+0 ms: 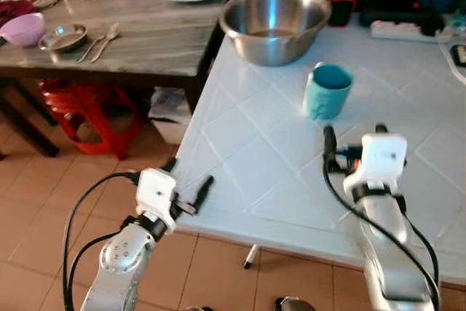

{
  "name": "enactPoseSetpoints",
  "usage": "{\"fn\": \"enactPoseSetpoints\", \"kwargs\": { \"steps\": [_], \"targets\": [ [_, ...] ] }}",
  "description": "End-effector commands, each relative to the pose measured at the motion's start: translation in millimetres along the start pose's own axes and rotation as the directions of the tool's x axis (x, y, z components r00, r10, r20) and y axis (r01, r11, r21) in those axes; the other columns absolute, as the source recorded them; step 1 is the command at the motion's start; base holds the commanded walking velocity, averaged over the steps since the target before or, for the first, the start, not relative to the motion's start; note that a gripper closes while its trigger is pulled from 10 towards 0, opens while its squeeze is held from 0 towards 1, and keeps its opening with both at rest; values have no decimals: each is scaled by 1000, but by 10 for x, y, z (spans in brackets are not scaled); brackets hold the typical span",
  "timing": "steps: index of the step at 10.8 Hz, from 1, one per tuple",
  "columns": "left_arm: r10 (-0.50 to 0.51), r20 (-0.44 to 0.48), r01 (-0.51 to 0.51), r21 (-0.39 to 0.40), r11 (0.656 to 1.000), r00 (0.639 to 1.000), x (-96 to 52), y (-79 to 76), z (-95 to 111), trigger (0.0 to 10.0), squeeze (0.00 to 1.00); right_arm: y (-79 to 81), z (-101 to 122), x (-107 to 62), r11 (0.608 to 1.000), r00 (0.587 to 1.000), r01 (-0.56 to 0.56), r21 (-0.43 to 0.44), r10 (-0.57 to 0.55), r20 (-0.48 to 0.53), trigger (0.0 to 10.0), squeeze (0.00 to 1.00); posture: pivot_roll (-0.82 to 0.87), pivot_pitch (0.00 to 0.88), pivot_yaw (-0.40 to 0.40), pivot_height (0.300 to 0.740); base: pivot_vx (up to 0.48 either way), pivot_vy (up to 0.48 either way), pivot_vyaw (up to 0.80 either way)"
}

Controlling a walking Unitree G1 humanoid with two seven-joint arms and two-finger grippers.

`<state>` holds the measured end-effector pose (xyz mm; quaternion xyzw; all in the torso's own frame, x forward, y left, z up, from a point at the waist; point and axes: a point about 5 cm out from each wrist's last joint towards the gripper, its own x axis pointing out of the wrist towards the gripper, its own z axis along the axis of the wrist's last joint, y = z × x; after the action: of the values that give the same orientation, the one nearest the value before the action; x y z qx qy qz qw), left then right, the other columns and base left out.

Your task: Setting the table

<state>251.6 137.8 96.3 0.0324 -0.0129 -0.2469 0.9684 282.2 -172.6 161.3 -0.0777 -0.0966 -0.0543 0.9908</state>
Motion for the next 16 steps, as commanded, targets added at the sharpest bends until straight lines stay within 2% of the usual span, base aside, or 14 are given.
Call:
{"fn": "enactPoseSetpoints", "kwargs": {
  "steps": [1, 4, 6, 8, 11, 15, 16],
  "targets": [
    [-56, -3, 56, -2, 998, 998, -41, -24, -15, 10000, 0, 40, -2, 70, 1000, 1000, 14, 7, -14, -7, 10000, 0, -97, 189, 102, 740, 0, 0, 0],
    [-114, 8, 114, -6, 993, 993, -80, -72, -23, 10000, 0, 64, 46, 281, 999, 999, 45, 19, -45, 4, 10000, 0, -86, 196, 102, 740, 0, 0, 0],
    [-121, 1, 121, -14, 992, 993, -93, -72, -69, 10000, 0, 180, 120, 472, 998, 999, 53, 22, -53, 11, 10000, 0, -81, 200, 99, 740, 0, 0, 0],
    [-115, -5, 114, -22, 993, 993, -80, -78, -144, 10000, 0, 238, 146, 572, 996, 997, 81, 40, -81, 6, 10000, 0, -74, 199, 90, 740, 0, 0, 0],
    [-98, -20, 98, -26, 995, 995, -96, -46, -251, 10000, 0, 186, 87, 589, 990, 990, 135, 31, -134, -31, 10000, 0, -69, 197, 85, 740, 0, 0, 0],
    [-85, -33, 84, -23, 996, 996, -119, 18, -381, 10000, 0, -97, -54, 421, 977, 976, 211, -42, -213, -49, 10000, 0, -85, 194, 97, 740, 0, 0, 0],
    [-85, -32, 84, -21, 996, 996, -114, 27, -397, 10000, 0, -100, -62, 418, 977, 976, 209, -39, -211, -50, 10000, 0, -87, 192, 100, 740, 0, 0, 0]
  ]
}}
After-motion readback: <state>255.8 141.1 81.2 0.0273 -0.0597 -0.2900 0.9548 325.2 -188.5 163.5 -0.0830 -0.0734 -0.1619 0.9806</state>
